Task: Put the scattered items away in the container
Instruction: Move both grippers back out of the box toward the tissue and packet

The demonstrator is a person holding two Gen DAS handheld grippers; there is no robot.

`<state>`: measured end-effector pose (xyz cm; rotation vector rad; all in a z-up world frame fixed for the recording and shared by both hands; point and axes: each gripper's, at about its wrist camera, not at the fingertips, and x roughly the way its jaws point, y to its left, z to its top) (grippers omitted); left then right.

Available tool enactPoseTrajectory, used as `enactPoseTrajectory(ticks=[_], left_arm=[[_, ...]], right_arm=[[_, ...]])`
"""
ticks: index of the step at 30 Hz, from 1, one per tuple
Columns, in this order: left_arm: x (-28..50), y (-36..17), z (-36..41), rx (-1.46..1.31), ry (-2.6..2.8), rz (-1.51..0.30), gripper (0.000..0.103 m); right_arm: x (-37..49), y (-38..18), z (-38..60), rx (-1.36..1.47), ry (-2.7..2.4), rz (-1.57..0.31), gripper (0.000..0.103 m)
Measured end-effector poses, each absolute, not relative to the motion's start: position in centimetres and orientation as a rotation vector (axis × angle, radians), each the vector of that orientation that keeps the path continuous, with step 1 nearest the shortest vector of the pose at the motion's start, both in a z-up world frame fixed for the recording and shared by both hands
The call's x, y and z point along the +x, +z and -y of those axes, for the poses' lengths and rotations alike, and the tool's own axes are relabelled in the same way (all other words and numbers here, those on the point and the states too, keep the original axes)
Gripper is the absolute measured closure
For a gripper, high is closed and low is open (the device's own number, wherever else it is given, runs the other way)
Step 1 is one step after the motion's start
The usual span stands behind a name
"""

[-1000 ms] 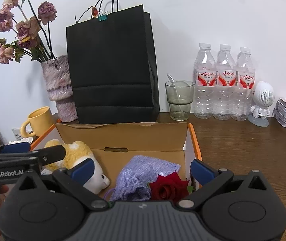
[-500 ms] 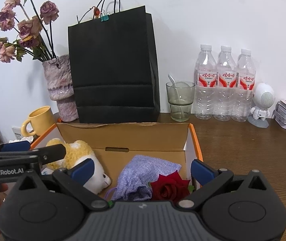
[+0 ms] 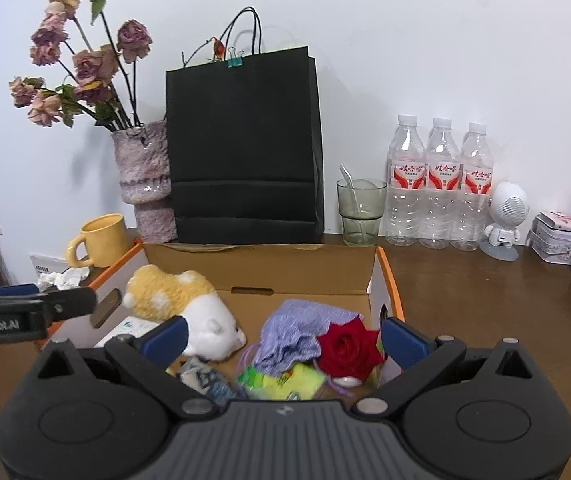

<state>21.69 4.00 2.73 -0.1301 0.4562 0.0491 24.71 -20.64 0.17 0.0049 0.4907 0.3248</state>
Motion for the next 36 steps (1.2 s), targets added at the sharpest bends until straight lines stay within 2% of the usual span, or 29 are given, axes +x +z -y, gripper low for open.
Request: enactPoseTrajectory(ticks=[9, 18, 29, 32, 33, 34, 35, 36], left_arm=[[18.4, 0.9, -7.3, -0.155, 0.084, -0.511, 0.0], [18.5, -2.1, -7.1, -0.137, 0.044, -0.591, 0.0], [20.1, -4.6, -6.2, -0.086, 0.026, -0.652, 0.0], [20.1, -4.8, -6.2, -0.083, 0.025, -0.651, 0.0], [20.1, -4.8, -6.2, -0.082, 0.024, -0.652, 0.001], [20.1, -5.0, -6.2, -0.082, 0.022, -0.654, 0.005], [20.1, -5.1, -6.3, -0.084, 0.017, -0.66, 0.01], [20.1, -5.2, -6.3, -0.085, 0.015, -0.664, 0.02]], right_arm=[[21.5, -1.0, 19.4, -0.017, 0.313, -0.516, 0.0], [20.8, -4.2, 17.8, -0.042, 0.314, -0.598, 0.0], [22.4, -7.5, 15.6, -0.093, 0.318, -0.688, 0.009], [22.6, -7.9, 15.2, -0.104, 0.324, -0.699, 0.017], [22.6, -8.0, 15.1, -0.106, 0.328, -0.702, 0.023], [22.6, -8.1, 15.0, -0.108, 0.332, -0.707, 0.032], [22.5, -8.1, 15.0, -0.106, 0.343, -0.705, 0.036], [22.3, -8.0, 14.9, -0.107, 0.362, -0.7, 0.052]])
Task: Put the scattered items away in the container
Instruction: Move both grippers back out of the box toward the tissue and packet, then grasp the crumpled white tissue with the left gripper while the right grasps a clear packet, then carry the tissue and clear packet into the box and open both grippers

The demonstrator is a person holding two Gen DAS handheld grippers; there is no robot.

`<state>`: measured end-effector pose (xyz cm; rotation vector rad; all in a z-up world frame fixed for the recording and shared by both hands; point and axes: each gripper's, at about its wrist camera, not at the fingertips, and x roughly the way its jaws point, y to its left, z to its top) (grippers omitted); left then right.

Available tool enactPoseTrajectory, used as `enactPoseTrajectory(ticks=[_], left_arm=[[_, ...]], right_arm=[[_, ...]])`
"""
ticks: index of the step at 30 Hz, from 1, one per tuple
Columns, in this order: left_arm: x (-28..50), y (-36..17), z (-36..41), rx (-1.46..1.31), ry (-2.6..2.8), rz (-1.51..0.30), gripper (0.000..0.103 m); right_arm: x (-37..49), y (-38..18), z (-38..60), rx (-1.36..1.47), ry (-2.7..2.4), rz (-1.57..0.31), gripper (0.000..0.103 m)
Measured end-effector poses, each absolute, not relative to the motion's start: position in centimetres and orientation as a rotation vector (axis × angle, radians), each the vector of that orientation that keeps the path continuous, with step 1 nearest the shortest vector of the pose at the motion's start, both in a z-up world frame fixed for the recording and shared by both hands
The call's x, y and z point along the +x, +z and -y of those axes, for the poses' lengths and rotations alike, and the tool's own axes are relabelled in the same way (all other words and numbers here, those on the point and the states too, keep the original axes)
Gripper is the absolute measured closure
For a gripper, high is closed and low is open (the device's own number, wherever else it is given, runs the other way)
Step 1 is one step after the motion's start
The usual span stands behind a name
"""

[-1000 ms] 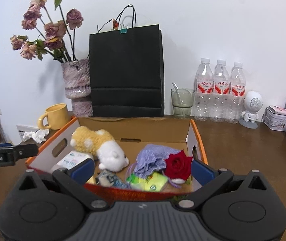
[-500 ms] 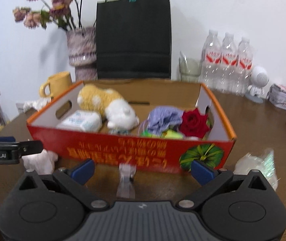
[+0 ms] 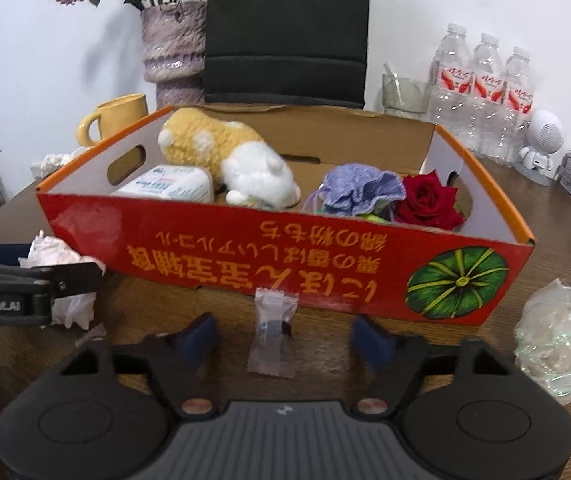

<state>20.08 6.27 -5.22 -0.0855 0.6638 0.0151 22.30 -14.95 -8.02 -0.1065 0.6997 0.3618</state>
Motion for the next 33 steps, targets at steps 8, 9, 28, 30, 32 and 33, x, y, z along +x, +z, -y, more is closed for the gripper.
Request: enactPoseTrajectory(ticks=[8, 9, 28, 30, 32, 33], left_arm=[[18.3, -4.8, -7.0, -0.121, -0.009, -0.62, 0.073], [18.1, -4.7, -7.1, -0.127, -0.008, -0.61, 0.073], [14.1, -2.7, -5.3, -0.206, -0.041, -0.52, 0.073], [13.9, -2.1, -4.8, -0.206, -0.062, -0.509, 0.072], [14.0, -1.2, -4.3, -0.201, -0.073, -0.49, 0.072], [14.2, -0.6, -4.1, -0.197, -0.077, -0.478, 0.072]], right_arm=[[21.0, -7.6, 15.3, -0.077, 0.386, -0.674, 0.089], [20.9, -7.6, 15.5, -0.07, 0.383, -0.671, 0.089], [17.3, -5.2, 16.8, -0.015, 0.428, -0.587, 0.089], [17.0, -4.3, 17.1, -0.008, 0.438, -0.562, 0.089], [16.9, -3.3, 17.4, -0.013, 0.44, -0.534, 0.089], [16.9, -2.8, 17.5, -0.019, 0.439, -0.517, 0.089]])
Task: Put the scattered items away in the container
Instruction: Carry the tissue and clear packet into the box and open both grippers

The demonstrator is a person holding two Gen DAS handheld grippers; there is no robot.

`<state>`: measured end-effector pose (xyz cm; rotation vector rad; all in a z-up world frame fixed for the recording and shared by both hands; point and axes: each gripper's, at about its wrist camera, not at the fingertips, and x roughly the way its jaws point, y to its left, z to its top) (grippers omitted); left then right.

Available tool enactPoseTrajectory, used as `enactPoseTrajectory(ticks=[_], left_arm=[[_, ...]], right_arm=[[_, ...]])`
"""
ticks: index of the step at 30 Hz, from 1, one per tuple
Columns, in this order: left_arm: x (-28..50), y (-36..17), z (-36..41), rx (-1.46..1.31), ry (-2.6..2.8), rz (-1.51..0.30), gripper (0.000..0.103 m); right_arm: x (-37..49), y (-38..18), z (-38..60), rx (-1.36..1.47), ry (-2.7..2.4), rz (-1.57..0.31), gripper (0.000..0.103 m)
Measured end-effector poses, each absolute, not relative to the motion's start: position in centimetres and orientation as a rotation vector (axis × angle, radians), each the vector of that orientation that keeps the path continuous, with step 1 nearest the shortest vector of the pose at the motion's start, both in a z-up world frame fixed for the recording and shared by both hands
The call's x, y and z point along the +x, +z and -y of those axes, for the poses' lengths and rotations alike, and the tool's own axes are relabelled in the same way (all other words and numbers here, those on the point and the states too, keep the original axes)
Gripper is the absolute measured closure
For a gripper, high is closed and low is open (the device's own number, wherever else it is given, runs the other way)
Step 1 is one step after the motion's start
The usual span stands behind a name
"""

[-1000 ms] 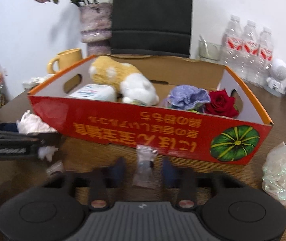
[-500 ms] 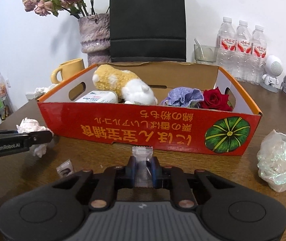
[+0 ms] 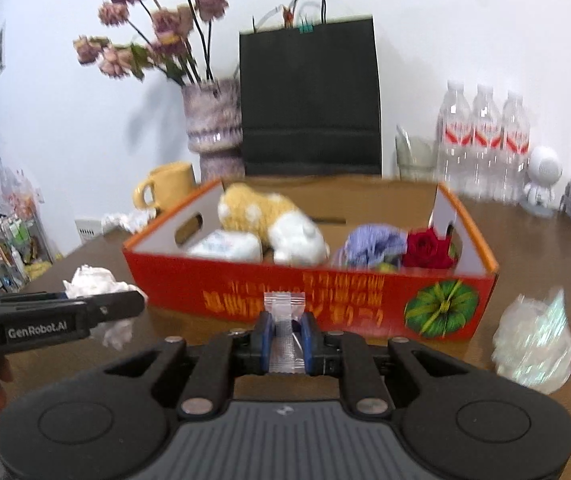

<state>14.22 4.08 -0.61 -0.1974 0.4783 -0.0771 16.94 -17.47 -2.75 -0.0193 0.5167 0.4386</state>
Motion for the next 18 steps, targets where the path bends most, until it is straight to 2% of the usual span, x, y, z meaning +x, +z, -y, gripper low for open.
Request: enactPoseTrajectory(ticks=[9, 18], left_arm=[[18.2, 3.5, -1.0, -0.123, -0.106, -0.398, 0.072], [24.6, 2.3, 0.9, -0.114, -0.096, -0.42, 0.072]], right_arm=[[19.8, 1.2, 18.3, -0.023, 0.436, -0.422, 0.089], [26.0, 0.6, 18.6, -0.024, 0.41, -0.43, 0.089]])
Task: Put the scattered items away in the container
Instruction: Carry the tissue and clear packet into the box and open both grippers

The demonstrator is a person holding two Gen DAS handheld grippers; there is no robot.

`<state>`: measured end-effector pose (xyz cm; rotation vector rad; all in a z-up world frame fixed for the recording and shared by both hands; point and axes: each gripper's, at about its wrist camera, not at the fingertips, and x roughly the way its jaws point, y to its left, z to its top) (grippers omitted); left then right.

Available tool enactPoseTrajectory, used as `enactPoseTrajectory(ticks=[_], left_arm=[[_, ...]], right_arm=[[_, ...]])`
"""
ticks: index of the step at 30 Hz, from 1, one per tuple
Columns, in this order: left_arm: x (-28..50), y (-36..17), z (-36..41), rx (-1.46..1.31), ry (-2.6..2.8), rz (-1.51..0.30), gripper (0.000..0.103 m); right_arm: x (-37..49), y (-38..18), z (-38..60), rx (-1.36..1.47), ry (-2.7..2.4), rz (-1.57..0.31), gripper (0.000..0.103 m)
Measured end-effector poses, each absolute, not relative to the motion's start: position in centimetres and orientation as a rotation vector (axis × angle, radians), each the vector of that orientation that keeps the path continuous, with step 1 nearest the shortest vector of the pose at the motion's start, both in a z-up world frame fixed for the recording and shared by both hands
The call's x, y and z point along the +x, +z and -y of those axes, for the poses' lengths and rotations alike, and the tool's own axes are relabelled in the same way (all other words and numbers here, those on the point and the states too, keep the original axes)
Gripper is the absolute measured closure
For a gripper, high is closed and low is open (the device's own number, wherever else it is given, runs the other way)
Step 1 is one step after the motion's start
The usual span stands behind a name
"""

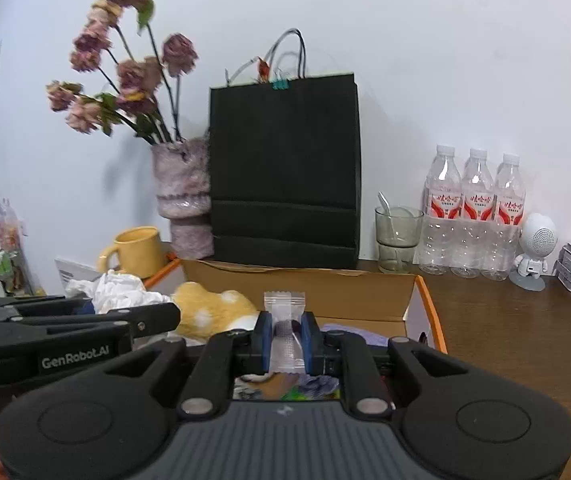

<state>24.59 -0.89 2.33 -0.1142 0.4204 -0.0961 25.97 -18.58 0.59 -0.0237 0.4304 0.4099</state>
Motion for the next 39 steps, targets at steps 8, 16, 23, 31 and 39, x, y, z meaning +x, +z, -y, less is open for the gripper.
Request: enactPoseTrajectory(ticks=[8, 16, 23, 31, 39], left_arm=[[28.6, 0.6, 0.6, -0.094, -0.101, -0.459, 0.072], [29.1, 0.0, 0.5, -0.094, -0.081, -0.5, 0.018], [28.5, 1.2, -0.2, -0.08, 0.016, -0.477, 0.0], [28.8, 0.9, -0.2, -0.072, 0.029, -0.499, 0.0], [28.9, 0.8, -0.2, -0.07, 0.028, -0.502, 0.0]], right_arm=[[30.4, -2.5, 19.1, -0.008, 0.397, -0.527, 0.089], [31.0, -3.1, 19.5, -0.005, 0.376, -0.556, 0.073], [31.2, -2.0, 20.8, 0.003, 0.303, -0.565, 0.0], [31.0, -2.0, 20.6, -0.01, 0.311, -0.577, 0.0], [31.0, -2.0, 20.4, -0.014, 0.307, -0.574, 0.0]])
